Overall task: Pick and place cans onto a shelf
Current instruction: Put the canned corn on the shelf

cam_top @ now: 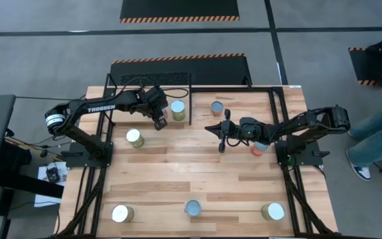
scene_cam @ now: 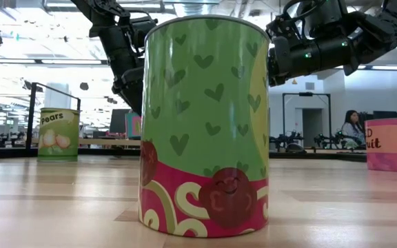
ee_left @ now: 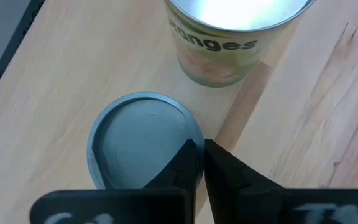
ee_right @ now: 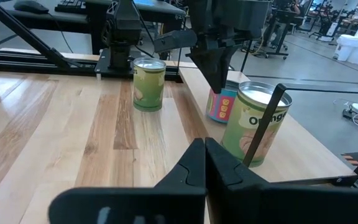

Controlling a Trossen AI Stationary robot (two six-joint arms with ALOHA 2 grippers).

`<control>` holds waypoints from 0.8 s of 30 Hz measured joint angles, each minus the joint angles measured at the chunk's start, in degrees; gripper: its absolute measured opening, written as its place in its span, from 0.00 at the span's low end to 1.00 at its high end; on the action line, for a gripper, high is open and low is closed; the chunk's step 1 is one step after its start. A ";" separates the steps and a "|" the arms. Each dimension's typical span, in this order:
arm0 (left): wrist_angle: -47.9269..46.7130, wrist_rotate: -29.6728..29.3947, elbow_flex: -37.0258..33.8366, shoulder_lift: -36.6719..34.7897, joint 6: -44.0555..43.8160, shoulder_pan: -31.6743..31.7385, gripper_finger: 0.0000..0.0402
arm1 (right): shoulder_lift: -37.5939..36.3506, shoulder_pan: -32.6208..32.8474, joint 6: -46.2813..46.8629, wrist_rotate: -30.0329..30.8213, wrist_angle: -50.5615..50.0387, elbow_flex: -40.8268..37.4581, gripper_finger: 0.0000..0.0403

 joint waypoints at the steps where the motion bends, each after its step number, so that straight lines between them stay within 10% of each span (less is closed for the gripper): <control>1: 0.04 0.01 0.00 0.00 0.04 0.00 0.02 | 0.00 0.00 0.02 0.00 0.02 0.00 0.02; 24: 0.41 -1.34 0.00 0.00 0.91 -0.01 0.09 | 0.00 0.07 0.01 -0.01 0.00 -0.02 0.02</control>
